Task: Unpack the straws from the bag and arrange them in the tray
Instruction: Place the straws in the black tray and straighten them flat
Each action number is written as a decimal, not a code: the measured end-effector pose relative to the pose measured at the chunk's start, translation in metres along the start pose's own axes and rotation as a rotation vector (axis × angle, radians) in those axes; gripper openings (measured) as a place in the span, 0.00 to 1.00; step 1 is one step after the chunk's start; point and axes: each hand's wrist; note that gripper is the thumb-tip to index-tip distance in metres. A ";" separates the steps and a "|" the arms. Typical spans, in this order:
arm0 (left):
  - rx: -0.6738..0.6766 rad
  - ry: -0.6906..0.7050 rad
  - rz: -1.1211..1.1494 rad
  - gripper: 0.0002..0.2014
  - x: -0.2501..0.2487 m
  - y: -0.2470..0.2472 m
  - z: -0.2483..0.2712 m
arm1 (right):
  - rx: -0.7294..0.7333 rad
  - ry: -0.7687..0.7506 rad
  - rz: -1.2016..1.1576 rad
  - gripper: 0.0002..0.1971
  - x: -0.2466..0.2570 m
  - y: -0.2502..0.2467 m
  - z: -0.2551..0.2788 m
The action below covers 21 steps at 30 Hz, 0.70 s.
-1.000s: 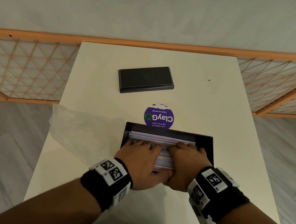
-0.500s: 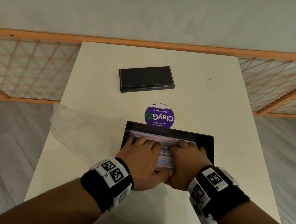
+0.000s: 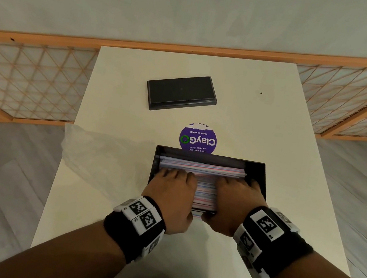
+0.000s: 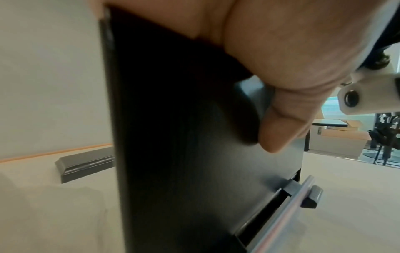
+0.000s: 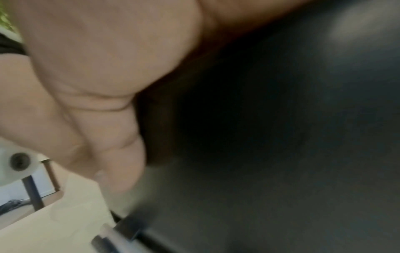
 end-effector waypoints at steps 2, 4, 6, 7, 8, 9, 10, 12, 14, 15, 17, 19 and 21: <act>-0.013 -0.003 -0.001 0.36 -0.003 0.001 0.001 | -0.016 -0.016 -0.006 0.42 0.006 0.002 0.000; -0.036 0.011 -0.001 0.38 -0.005 0.000 0.002 | -0.037 -0.051 -0.003 0.41 0.010 0.002 0.000; -0.041 0.030 0.016 0.39 -0.005 -0.001 0.003 | -0.038 -0.072 -0.022 0.39 0.009 -0.001 0.000; -0.040 0.036 0.027 0.37 -0.005 -0.002 0.003 | -0.036 -0.076 -0.031 0.37 0.008 -0.002 0.000; -0.038 0.038 0.038 0.35 -0.004 -0.002 0.002 | -0.034 -0.079 -0.037 0.35 0.007 -0.002 -0.001; -0.030 0.036 0.049 0.33 -0.003 -0.002 0.002 | -0.029 -0.082 -0.040 0.35 0.005 -0.003 -0.001; -0.018 0.032 0.060 0.32 -0.002 -0.002 0.001 | -0.019 -0.083 -0.045 0.35 0.004 -0.003 -0.002; 0.003 0.022 0.081 0.34 -0.002 -0.002 -0.001 | -0.001 -0.080 -0.061 0.38 0.004 -0.002 -0.004; -0.001 0.010 0.079 0.36 -0.001 0.001 -0.002 | -0.014 -0.078 -0.070 0.42 0.004 -0.001 -0.006; -0.007 0.005 0.069 0.37 -0.001 0.002 -0.002 | -0.023 -0.078 -0.074 0.42 0.004 0.000 -0.006; -0.020 -0.002 0.054 0.37 -0.001 0.004 -0.002 | -0.029 -0.075 -0.081 0.43 0.003 0.001 -0.006; -0.031 -0.001 0.050 0.38 -0.002 0.005 -0.002 | -0.029 -0.074 -0.087 0.44 0.003 0.002 -0.006; -0.031 0.001 0.055 0.39 -0.001 0.004 -0.003 | -0.030 -0.073 -0.091 0.43 0.002 0.002 -0.006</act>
Point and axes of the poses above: each hand's wrist, its own z-axis away from the middle knuckle, its own y-axis out of the palm, x = y × z, and after that the axes turned 1 degree about -y, right-handed
